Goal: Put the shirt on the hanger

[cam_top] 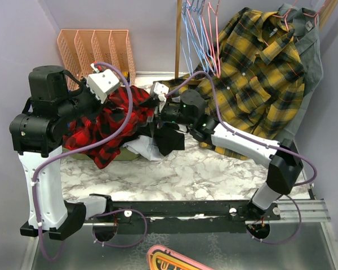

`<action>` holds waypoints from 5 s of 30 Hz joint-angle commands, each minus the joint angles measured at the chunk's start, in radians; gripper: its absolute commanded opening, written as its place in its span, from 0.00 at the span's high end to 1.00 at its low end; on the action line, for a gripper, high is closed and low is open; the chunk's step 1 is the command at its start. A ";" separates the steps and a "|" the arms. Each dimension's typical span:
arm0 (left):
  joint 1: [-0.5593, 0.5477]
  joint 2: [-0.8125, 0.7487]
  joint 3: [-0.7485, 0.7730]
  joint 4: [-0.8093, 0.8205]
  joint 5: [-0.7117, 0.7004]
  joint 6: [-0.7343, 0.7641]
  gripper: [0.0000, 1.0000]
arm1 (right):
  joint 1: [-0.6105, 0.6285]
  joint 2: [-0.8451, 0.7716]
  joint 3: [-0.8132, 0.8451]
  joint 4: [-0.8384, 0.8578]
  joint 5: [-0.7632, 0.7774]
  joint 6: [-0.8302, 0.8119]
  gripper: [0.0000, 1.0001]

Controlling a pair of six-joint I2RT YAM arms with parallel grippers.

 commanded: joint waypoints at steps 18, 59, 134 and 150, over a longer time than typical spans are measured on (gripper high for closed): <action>-0.002 0.086 0.300 0.157 0.302 -0.162 1.00 | 0.016 -0.226 0.231 -0.029 0.216 0.067 0.99; -0.523 0.483 -0.232 0.475 -0.100 -0.312 0.01 | 0.015 -1.105 -0.786 -0.603 1.076 0.713 0.27; 0.037 0.055 -0.457 0.275 0.066 0.134 0.01 | 0.058 -0.558 -0.639 -0.118 0.337 -0.108 0.99; -0.217 0.133 -0.583 0.494 -0.248 0.227 0.01 | -0.608 -0.854 -0.869 -0.027 0.407 0.513 0.99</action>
